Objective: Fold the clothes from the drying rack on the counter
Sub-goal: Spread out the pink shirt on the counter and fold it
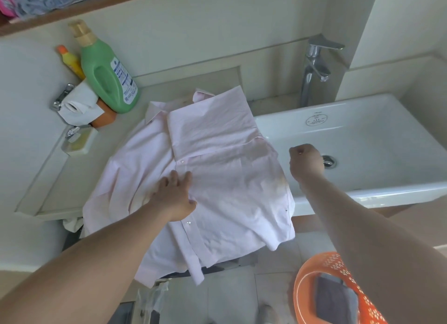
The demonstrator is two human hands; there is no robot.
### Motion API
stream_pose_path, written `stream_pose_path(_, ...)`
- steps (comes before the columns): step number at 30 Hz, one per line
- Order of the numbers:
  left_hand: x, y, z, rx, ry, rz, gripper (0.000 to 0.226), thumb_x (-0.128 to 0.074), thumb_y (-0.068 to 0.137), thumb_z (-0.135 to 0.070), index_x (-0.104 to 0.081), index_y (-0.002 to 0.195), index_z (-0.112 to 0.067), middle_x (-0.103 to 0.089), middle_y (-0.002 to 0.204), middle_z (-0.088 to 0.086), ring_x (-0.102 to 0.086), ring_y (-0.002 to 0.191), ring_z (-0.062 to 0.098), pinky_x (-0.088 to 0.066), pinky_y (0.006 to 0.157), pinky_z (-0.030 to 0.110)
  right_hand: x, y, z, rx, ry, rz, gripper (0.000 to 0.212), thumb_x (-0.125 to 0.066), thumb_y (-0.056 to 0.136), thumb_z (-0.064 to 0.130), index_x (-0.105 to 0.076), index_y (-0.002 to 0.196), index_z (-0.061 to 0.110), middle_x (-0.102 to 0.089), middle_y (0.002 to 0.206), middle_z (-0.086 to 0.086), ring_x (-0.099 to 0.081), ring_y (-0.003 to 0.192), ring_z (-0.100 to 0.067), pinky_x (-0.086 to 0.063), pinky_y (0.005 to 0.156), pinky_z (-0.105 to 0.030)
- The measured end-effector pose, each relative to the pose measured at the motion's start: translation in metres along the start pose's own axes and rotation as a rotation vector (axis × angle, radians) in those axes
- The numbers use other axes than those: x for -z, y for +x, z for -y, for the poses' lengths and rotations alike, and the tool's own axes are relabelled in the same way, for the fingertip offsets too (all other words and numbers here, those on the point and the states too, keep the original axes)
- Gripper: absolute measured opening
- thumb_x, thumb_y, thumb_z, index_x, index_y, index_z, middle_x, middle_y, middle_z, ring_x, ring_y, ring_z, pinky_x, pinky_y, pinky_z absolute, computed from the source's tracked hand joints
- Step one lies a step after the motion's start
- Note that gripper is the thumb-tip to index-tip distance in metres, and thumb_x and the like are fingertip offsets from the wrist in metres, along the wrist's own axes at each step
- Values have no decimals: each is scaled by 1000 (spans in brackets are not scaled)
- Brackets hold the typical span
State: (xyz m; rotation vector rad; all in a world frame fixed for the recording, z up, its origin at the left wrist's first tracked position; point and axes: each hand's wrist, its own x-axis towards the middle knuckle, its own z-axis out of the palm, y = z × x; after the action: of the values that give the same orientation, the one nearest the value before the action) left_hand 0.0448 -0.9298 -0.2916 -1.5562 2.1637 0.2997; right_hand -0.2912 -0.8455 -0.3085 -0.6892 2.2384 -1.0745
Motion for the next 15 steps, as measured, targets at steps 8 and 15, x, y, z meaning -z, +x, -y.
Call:
stream_pose_path(8, -7, -13, -12, 91, -157, -253, 73, -57, 86, -38, -23, 151, -35, -32, 143, 2, -28, 134, 31, -42, 105, 45, 0, -20, -21, -177, 314, 325, 24, -60, 97, 30, -64, 95, 7, -70, 86, -10, -65, 68, -23, -58, 71, -40)
stream_pose_path(15, -11, -23, -19, 201, -261, -332, 69, -55, 87, -20, -25, 148, -34, -36, 131, 5, -39, 118, 31, -43, 87, 42, -7, -47, -22, 71, 101, 363, 34, -65, 96, 37, -48, 74, 16, -44, 68, 5, -39, 62, -15, -31, 48, -22)
